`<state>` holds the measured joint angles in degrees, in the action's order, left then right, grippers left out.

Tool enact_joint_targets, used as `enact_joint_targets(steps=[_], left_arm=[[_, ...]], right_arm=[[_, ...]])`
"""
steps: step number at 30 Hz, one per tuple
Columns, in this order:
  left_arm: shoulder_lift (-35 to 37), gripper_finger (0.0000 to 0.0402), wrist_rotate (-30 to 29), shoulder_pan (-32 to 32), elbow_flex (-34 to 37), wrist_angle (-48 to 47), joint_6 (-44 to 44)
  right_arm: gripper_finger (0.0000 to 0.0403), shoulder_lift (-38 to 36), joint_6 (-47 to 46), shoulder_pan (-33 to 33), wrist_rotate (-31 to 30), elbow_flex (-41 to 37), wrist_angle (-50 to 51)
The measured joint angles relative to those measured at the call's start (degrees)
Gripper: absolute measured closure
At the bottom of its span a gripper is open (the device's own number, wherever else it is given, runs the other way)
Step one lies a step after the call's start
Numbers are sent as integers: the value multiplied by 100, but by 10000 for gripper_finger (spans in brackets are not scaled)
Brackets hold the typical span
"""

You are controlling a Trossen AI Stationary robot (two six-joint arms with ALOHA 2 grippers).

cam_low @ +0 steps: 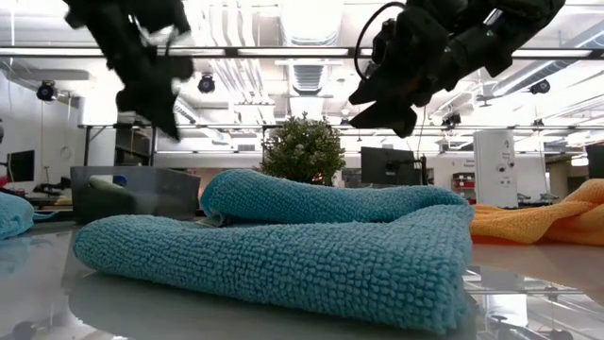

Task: Fold microfiber towels
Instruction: Fold the left blue microfiber cloth

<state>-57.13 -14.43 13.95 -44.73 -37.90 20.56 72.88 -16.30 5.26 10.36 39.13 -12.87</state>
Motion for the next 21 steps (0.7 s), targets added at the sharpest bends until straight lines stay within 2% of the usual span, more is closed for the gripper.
enact_joint_targets(steps=[7,11,16,21], left_arm=[[118,400,-280,-1933,7,1653,246],[-20,400,-123,-2886,-12,1723,1340],[-225,400,1016,-3711,-35,1478,3580],[-625,401,2675,-4220,-102,-62,5267]], right_arm=[[156,0,-361,-13,4,0,22],[157,0,-520,-13,4,-2,42],[156,0,-436,-13,1,-4,58],[156,0,-369,-13,0,-4,12]])
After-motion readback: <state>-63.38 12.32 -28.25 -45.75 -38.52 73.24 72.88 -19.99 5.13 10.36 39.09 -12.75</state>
